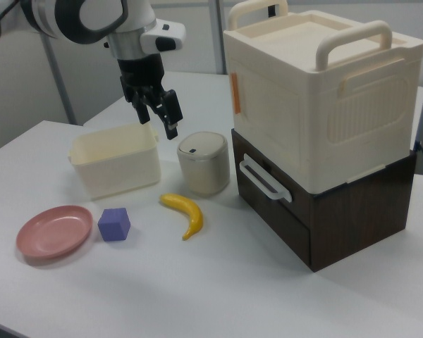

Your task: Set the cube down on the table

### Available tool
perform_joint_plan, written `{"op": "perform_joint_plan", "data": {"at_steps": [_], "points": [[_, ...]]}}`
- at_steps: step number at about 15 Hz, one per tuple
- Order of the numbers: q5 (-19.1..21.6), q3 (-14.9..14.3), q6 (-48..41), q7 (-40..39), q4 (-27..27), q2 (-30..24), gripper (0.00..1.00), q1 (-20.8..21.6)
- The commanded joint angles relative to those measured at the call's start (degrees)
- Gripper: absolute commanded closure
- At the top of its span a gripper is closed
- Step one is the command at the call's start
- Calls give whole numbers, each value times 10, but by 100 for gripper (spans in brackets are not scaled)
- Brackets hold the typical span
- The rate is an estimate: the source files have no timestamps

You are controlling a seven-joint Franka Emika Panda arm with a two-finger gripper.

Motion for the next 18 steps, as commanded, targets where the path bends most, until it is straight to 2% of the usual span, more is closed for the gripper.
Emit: {"op": "perform_joint_plan", "data": {"at_steps": [1, 5, 7, 11, 18], "points": [[15, -10, -34, -59, 14, -3, 0, 11], [15, -3, -37, -64, 14, -1, 0, 12], [15, 5, -42, -105, 14, 1, 0, 12], [15, 18, -40, -83, 14, 5, 0, 12], [15, 17, -36, -78, 14, 5, 0, 8]]}}
